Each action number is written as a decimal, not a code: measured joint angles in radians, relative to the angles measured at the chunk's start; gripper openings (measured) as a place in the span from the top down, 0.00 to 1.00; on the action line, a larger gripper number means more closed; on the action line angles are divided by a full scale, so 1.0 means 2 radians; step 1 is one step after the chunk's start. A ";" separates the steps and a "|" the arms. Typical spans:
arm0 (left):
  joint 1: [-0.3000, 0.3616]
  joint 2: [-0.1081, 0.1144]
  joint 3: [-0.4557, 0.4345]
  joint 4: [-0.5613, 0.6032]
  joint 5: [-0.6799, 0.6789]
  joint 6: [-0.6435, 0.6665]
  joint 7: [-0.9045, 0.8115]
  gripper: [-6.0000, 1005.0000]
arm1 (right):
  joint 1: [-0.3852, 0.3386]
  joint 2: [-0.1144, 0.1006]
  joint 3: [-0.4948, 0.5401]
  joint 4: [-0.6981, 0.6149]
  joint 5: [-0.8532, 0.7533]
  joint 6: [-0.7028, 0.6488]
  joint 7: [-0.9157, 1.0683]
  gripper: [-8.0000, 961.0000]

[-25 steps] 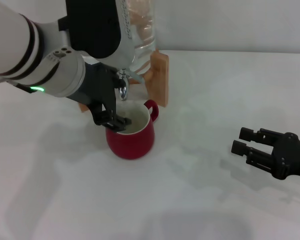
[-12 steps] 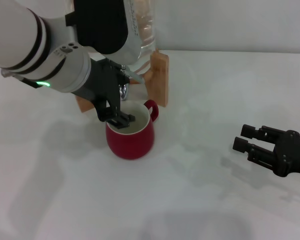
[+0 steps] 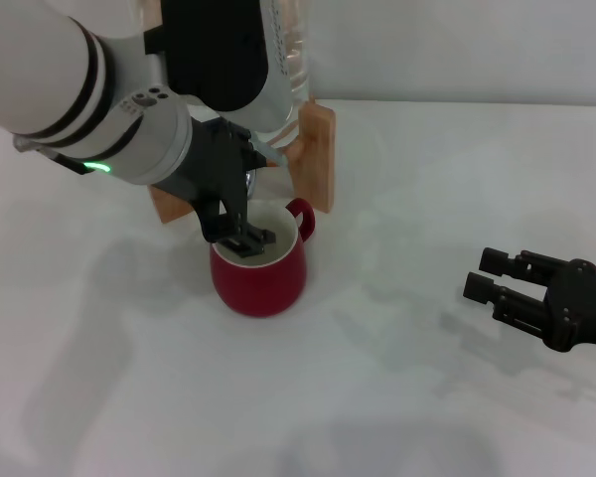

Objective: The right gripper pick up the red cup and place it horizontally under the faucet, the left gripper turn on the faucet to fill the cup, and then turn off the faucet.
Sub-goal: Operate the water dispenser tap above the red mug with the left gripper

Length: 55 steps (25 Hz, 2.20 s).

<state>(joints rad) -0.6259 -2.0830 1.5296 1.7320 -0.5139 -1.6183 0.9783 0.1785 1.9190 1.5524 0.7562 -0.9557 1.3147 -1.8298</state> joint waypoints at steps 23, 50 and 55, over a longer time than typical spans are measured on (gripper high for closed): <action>-0.026 0.001 0.006 -0.039 0.008 0.018 0.003 0.19 | -0.002 0.001 0.008 0.000 0.001 0.000 0.000 0.50; -0.041 -0.001 0.025 -0.045 0.012 0.024 -0.004 0.19 | -0.004 0.000 0.008 -0.002 0.001 0.002 0.000 0.50; -0.043 -0.001 0.025 -0.045 0.012 0.028 -0.006 0.19 | -0.004 -0.001 0.008 -0.003 0.001 0.004 0.000 0.50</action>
<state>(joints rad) -0.7115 -2.0842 1.5801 1.6429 -0.4893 -1.5623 0.9669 0.1700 1.9178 1.5693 0.7510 -0.9542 1.3220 -1.8302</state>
